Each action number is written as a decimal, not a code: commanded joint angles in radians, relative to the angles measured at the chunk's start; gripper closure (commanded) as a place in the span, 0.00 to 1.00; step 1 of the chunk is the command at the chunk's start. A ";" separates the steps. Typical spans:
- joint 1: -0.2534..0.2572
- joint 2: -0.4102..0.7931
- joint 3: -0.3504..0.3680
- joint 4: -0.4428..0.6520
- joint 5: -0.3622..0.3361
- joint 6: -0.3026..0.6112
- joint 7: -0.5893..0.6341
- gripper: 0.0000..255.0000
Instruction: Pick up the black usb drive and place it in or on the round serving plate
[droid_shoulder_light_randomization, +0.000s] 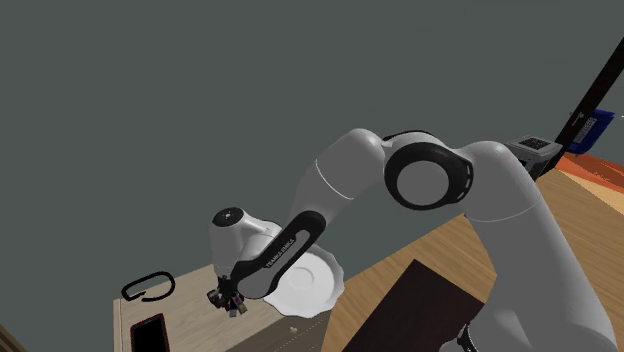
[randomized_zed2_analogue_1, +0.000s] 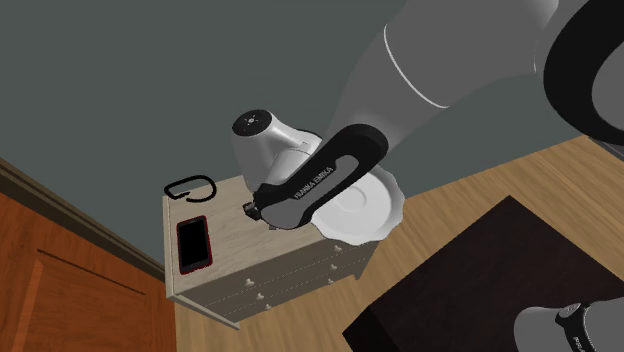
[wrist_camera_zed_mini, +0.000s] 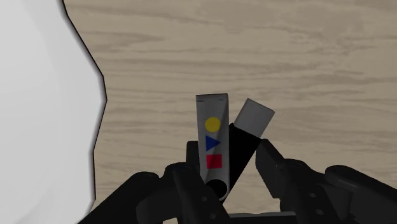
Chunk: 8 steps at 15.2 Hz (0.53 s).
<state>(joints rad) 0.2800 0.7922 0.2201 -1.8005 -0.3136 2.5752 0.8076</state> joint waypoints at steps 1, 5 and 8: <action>0.002 0.006 0.001 0.001 0.000 0.002 0.000 1.00; 0.002 0.004 0.001 -0.002 0.000 0.003 0.001 1.00; -0.004 -0.018 0.007 -0.012 0.005 -0.010 -0.004 1.00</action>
<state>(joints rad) 0.2780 0.7817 0.2247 -1.8072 -0.3105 2.5698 0.8057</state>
